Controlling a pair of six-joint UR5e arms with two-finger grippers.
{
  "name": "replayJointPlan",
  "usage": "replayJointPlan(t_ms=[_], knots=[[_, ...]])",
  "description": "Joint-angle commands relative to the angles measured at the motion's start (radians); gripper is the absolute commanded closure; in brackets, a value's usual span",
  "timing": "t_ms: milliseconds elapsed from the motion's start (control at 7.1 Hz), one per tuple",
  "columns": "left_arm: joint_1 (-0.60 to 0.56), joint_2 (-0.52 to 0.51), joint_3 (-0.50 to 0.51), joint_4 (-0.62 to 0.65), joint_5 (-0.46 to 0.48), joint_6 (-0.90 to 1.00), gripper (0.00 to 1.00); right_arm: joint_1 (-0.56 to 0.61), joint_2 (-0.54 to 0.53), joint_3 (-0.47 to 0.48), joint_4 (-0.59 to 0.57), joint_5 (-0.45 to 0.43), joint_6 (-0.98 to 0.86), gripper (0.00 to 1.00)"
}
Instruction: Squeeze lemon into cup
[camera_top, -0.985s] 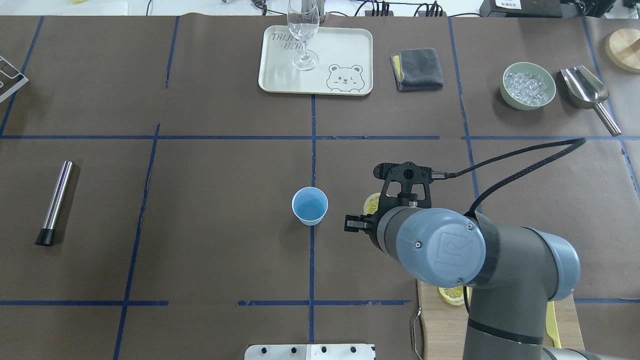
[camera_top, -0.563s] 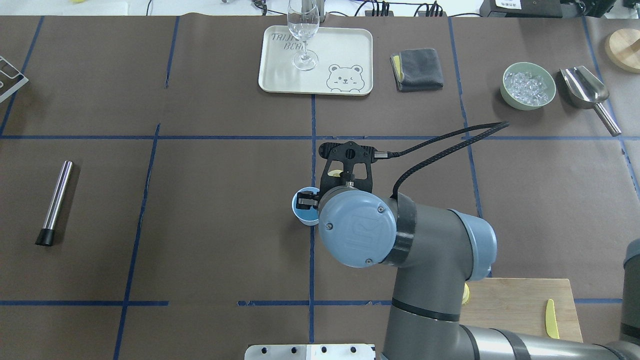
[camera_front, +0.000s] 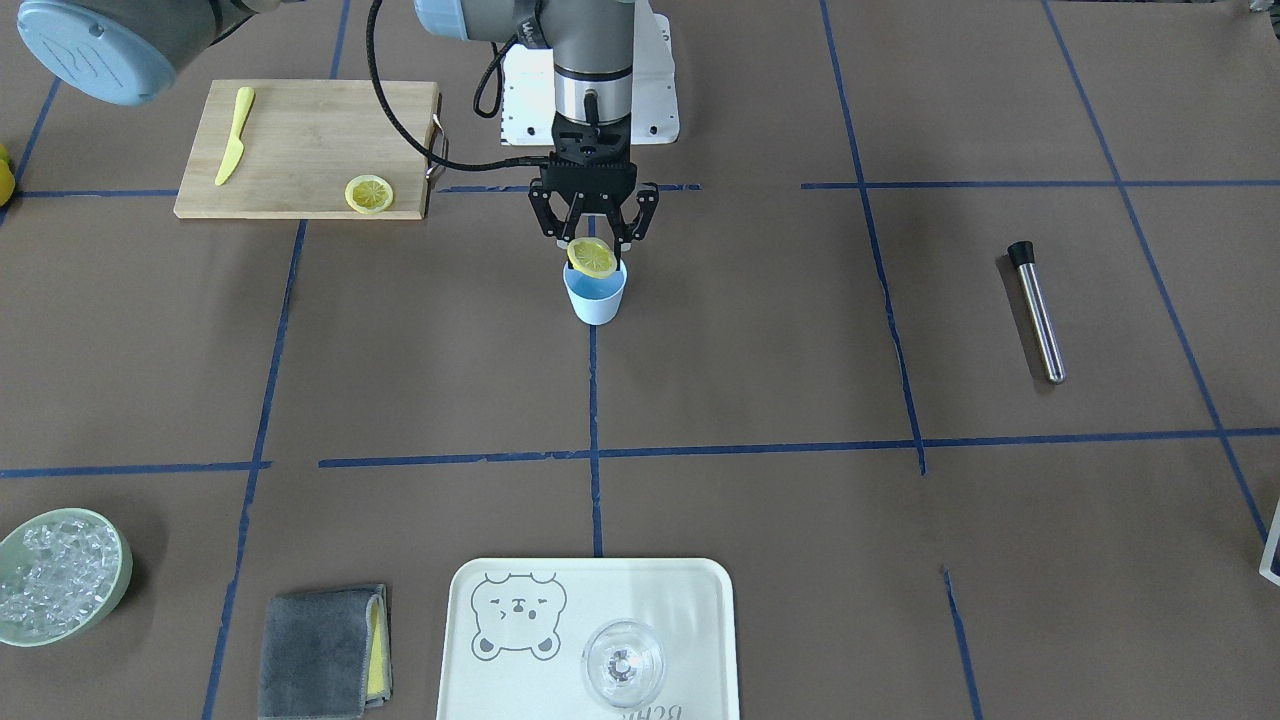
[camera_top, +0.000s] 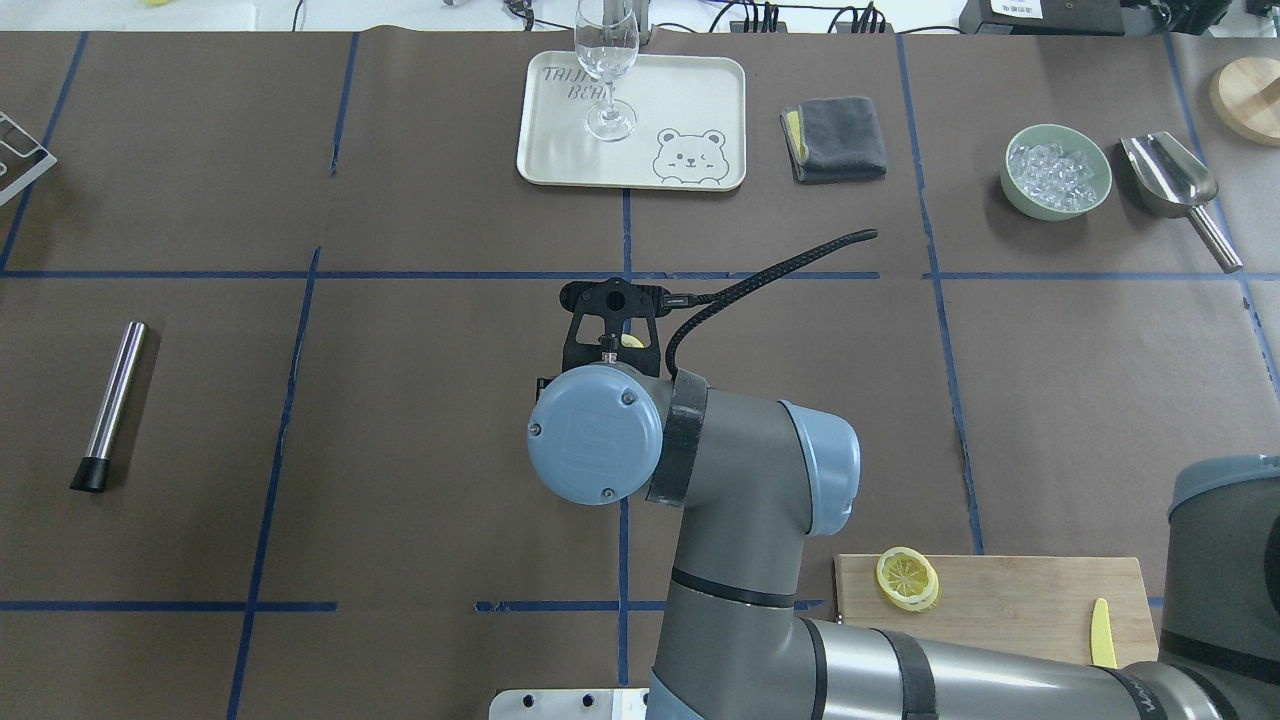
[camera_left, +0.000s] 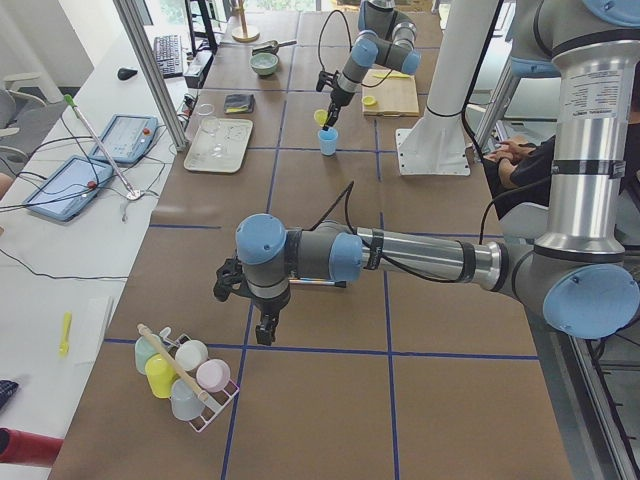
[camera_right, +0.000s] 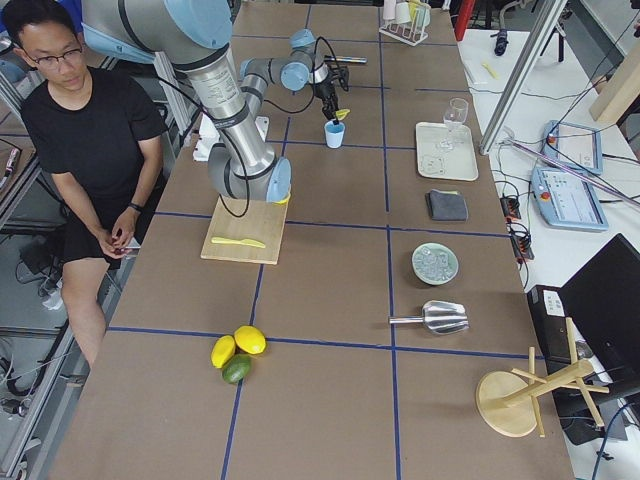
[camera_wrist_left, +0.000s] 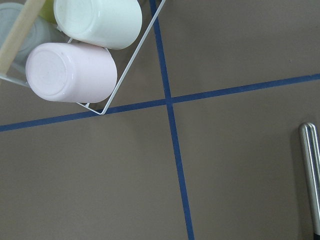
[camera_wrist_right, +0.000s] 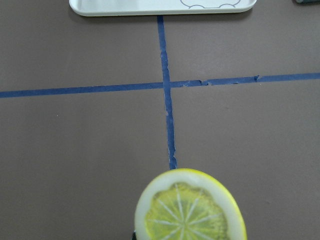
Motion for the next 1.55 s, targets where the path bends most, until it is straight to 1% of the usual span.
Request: replayJointPlan(t_ms=[0,282,422,563,845,985,1126,1267,1408], knots=[[0.0,-0.001,0.002,-0.001,0.0,0.001,0.0,-0.006,0.004,-0.022,0.0,0.003,-0.006,0.39],[0.0,-0.003,0.002,0.001,0.0,0.001,0.0,-0.009,0.006,-0.021,0.001,0.005,-0.006,0.14],[0.0,-0.003,0.002,0.001,0.0,0.001,0.0,-0.009,0.006,-0.018,0.001,0.006,-0.005,0.07],[0.0,-0.003,0.002,0.001,0.0,0.001,0.0,-0.009,0.004,-0.016,0.0,0.006,-0.005,0.01],[0.0,-0.006,-0.001,0.001,0.0,0.001,0.0,-0.01,0.004,0.001,0.0,0.017,-0.005,0.0],[0.002,-0.013,-0.018,0.001,0.002,-0.018,0.0,-0.006,-0.005,0.031,-0.005,0.041,-0.018,0.0],[0.005,-0.058,-0.024,0.004,0.009,-0.098,0.0,0.047,-0.029,0.063,-0.015,0.125,-0.091,0.0],[0.032,-0.066,-0.047,0.007,0.011,-0.158,0.0,0.104,-0.081,0.132,-0.041,0.217,-0.145,0.0],[0.078,-0.067,-0.07,0.024,0.011,-0.192,0.0,0.184,-0.152,0.21,-0.058,0.312,-0.238,0.0]])
